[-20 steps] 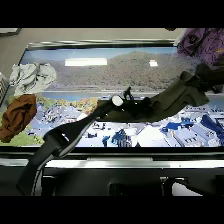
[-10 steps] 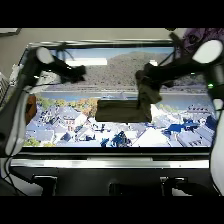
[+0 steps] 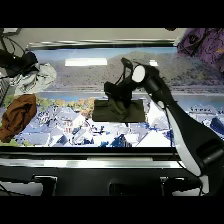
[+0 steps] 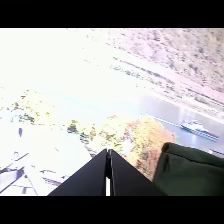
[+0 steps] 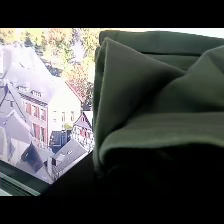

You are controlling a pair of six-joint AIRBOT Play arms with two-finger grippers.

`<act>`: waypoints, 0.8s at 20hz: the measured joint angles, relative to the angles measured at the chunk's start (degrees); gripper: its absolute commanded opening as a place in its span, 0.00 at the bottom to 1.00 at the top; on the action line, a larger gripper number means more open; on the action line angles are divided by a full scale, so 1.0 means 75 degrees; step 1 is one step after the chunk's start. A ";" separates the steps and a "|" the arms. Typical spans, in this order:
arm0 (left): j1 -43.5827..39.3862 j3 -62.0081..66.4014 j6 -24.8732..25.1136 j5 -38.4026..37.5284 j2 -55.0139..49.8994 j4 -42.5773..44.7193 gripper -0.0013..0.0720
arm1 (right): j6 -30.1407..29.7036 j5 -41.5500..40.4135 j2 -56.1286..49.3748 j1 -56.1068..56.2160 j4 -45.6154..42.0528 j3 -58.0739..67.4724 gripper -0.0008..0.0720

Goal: Fold the clothes and pants, and hang the long-sleeved shirts on hangers.

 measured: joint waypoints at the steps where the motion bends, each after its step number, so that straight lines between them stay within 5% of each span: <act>1: 0.0047 -0.0029 0.0015 -0.0012 0.0026 0.0006 0.04 | 0.0032 -0.0099 -0.0178 0.0073 0.0058 0.0000 0.23; 5: 0.0122 -0.0195 0.0032 -0.0050 0.0055 0.0020 0.04 | -0.0096 -0.0428 -0.0510 0.0201 0.0478 0.0009 0.71; 11: 0.0143 -0.0280 0.0041 -0.0067 0.0052 0.0032 0.04 | -0.0734 -0.0117 0.0122 -0.0009 0.0533 0.0536 0.81; 16: 0.0143 -0.0289 0.0044 -0.0067 0.0052 0.0035 0.04 | -0.1402 0.0921 0.1035 -0.1821 0.0233 0.0854 0.85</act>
